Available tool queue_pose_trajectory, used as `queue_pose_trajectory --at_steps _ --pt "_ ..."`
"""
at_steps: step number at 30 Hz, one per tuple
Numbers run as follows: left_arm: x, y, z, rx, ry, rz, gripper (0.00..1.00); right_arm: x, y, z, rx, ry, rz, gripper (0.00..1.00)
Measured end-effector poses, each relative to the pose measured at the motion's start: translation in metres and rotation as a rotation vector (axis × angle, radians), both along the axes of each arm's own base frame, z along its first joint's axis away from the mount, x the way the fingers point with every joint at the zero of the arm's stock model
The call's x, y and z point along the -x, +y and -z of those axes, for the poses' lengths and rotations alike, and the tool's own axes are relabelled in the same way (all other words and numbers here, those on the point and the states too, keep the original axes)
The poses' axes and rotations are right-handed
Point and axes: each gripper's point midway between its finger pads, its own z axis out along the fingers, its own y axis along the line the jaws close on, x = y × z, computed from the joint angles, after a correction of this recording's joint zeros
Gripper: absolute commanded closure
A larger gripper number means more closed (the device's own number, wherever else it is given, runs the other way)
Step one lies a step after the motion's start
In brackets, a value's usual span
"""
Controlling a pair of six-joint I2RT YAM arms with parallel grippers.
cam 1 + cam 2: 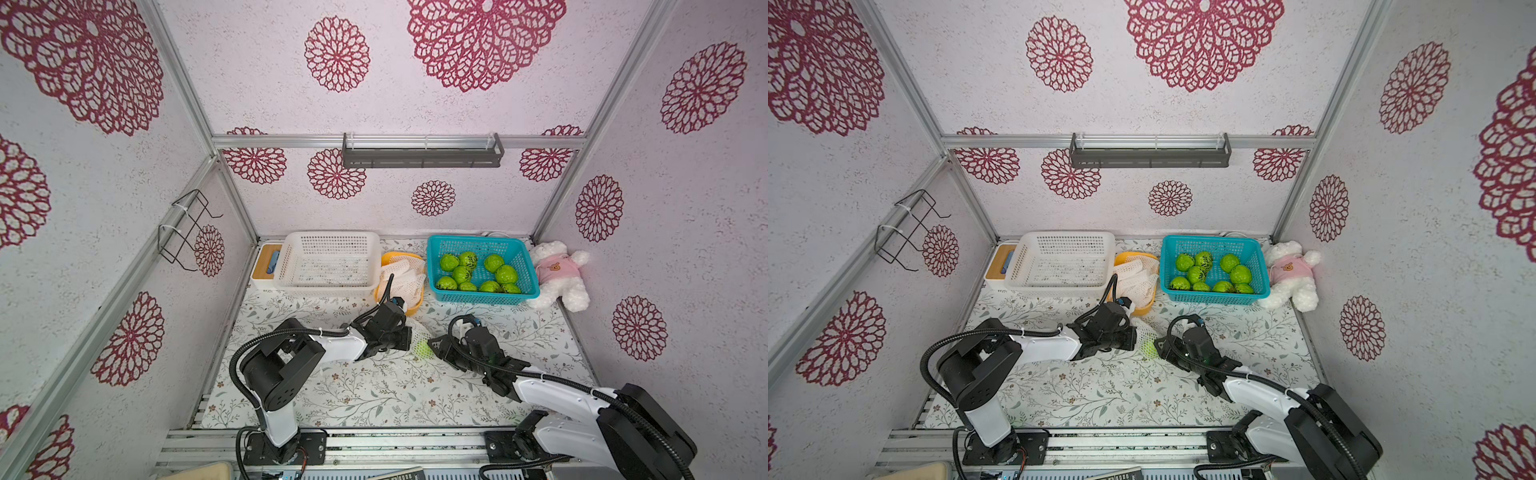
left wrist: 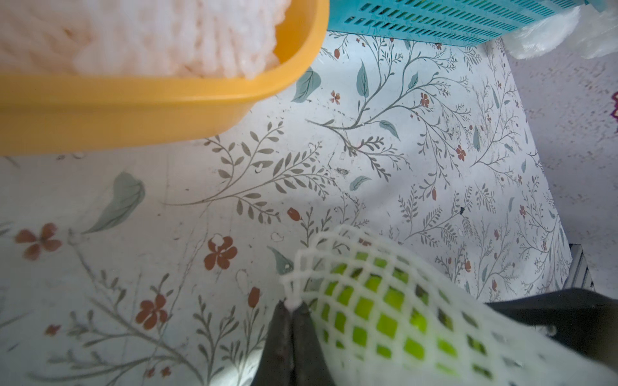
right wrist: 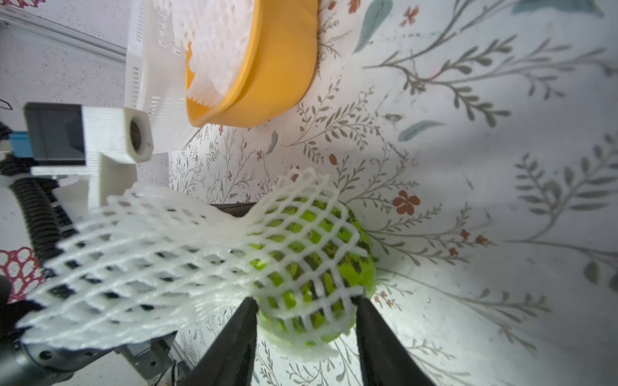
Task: Sleeve custard apples in foam nets
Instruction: Put on the foam net on the custard apple.
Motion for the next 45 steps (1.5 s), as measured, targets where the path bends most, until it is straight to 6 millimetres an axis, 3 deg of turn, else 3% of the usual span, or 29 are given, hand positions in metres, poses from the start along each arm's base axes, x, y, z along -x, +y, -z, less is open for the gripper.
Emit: queue_pose_trajectory --at_steps 5,12,28,40,45 --pt "-0.001 0.0 0.0 -0.008 -0.003 -0.006 1.0 -0.001 -0.002 0.0 -0.016 -0.005 0.017 0.85" --pt "-0.002 -0.001 -0.003 -0.01 -0.007 -0.008 1.0 -0.001 -0.009 0.007 0.003 0.001 0.046 0.94" --pt "0.0 -0.006 -0.004 -0.001 -0.005 0.007 1.0 -0.018 -0.039 0.035 0.074 0.065 0.153 0.96" --pt "-0.01 -0.012 -0.013 0.022 -0.028 0.005 1.0 -0.032 -0.036 0.055 0.134 0.091 0.112 0.96" --pt "-0.016 -0.011 -0.013 0.027 -0.032 -0.005 0.98 -0.036 -0.032 0.056 0.141 0.071 0.092 0.9"
